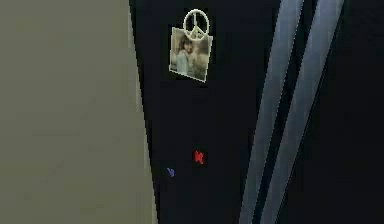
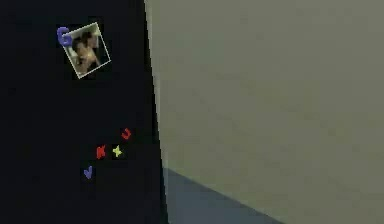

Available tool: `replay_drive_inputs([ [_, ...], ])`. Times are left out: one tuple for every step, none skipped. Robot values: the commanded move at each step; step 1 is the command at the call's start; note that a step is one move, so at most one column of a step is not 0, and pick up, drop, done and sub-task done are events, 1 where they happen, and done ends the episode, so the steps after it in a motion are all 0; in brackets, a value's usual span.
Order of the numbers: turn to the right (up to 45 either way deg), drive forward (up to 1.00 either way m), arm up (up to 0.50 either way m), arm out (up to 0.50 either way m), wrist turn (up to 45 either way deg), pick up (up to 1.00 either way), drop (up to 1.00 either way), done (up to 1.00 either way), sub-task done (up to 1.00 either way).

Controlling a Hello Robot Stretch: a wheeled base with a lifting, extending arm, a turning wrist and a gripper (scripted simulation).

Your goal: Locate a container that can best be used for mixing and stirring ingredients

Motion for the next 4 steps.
replay_drive_inputs([
  [45.0, 0.0, 0.0, 0.0, 0.0, 0.0, 0.0, 0.0, 0.0],
  [45.0, 0.0, 0.0, 0.0, 0.0, 0.0, 0.0, 0.0, 0.0],
  [9.0, 0.0, 0.0, 0.0, 0.0, 0.0, 0.0, 0.0, 0.0],
  [0.0, 0.2, 0.0, 0.0, 0.0, 0.0, 0.0, 0.0, 0.0],
])
